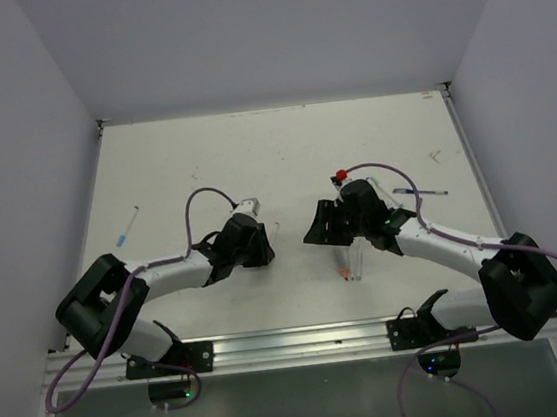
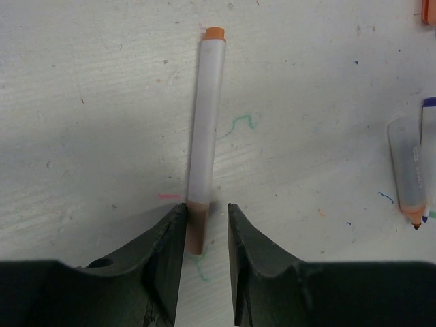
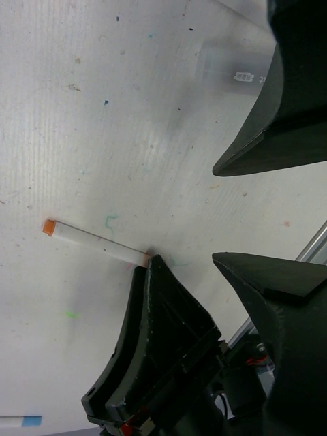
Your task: Open the pen caps
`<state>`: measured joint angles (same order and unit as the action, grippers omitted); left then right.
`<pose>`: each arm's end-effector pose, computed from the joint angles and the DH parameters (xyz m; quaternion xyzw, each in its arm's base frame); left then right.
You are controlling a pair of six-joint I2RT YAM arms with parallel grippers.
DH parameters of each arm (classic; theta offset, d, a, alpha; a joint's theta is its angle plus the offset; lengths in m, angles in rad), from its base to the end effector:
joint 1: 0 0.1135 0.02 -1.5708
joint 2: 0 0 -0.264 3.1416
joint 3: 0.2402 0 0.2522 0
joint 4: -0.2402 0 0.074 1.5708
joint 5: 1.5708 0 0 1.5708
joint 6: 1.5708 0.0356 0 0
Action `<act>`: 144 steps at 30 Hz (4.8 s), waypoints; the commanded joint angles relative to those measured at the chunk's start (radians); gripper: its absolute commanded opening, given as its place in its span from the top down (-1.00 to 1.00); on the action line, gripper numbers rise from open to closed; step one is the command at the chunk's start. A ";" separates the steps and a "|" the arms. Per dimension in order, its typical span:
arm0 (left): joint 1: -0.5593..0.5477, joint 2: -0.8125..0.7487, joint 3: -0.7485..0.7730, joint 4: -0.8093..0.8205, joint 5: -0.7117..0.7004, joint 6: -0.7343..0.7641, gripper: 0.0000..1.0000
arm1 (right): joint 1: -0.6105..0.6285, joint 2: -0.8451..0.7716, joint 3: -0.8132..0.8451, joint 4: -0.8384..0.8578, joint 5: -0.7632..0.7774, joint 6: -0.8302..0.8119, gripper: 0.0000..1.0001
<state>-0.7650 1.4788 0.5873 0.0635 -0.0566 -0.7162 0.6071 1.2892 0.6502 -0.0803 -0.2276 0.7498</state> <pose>0.1965 -0.1858 0.1428 0.0125 0.9314 -0.2253 0.2855 0.2096 0.1554 0.1976 0.0177 0.9059 0.3380 0.2546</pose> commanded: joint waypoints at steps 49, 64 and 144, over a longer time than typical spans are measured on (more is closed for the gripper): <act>-0.289 0.219 -0.083 -0.254 -0.336 -0.218 0.51 | -0.018 -0.039 -0.035 0.019 0.020 -0.027 -0.05; -0.332 0.117 -0.072 -0.260 -0.339 -0.204 1.00 | -0.018 0.077 0.031 0.066 -0.065 -0.010 -0.11; -0.353 -0.149 -0.032 -0.286 -0.258 -0.305 0.06 | 0.212 0.170 0.020 0.146 0.139 0.143 -0.08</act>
<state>-1.1038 1.3132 0.5461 -0.2291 -0.3321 -0.9882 0.8234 1.5005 0.6785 0.0666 -0.1169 0.9142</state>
